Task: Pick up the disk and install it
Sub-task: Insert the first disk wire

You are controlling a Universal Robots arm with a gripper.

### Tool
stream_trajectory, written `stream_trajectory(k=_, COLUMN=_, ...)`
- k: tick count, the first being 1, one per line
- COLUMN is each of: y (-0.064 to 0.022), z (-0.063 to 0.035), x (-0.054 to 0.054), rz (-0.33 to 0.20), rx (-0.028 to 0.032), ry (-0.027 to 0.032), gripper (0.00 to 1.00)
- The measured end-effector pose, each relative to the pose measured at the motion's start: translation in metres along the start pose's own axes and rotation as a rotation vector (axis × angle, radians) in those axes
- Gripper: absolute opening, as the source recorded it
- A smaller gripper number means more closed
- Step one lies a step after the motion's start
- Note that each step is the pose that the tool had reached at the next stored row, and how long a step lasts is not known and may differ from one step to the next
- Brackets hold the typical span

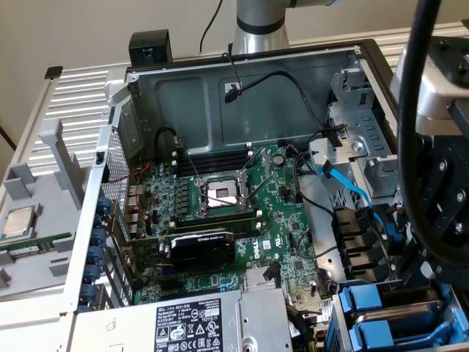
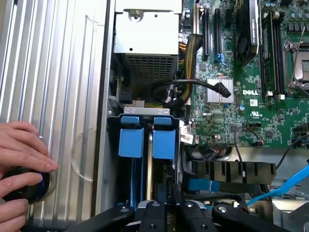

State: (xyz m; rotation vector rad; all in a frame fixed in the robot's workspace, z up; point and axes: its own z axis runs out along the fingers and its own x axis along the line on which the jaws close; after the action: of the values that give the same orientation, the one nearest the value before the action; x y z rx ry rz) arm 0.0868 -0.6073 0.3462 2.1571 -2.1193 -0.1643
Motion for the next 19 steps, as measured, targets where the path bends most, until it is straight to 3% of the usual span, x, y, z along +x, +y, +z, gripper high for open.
stream_trajectory(k=2, y=-0.0001, z=0.0005, x=-0.001, rz=0.000, rx=0.0000, ry=0.0008, gripper=0.17)
stream_trajectory(k=6, y=-0.0003, z=0.0009, x=-0.006, rz=0.002, rx=-0.0003, ry=0.0157, gripper=0.17)
stream_trajectory(k=9, y=-0.0004, z=0.0009, x=-0.008, rz=0.005, rx=-0.0006, ry=0.0315, gripper=0.17)
stream_trajectory(k=12, y=-0.0005, z=0.0015, x=-0.010, rz=0.008, rx=-0.0010, ry=0.0519, gripper=0.17)
stream_trajectory(k=19, y=-0.0007, z=0.0029, x=-0.011, rz=0.009, rx=0.0022, ry=0.0530, gripper=0.17)
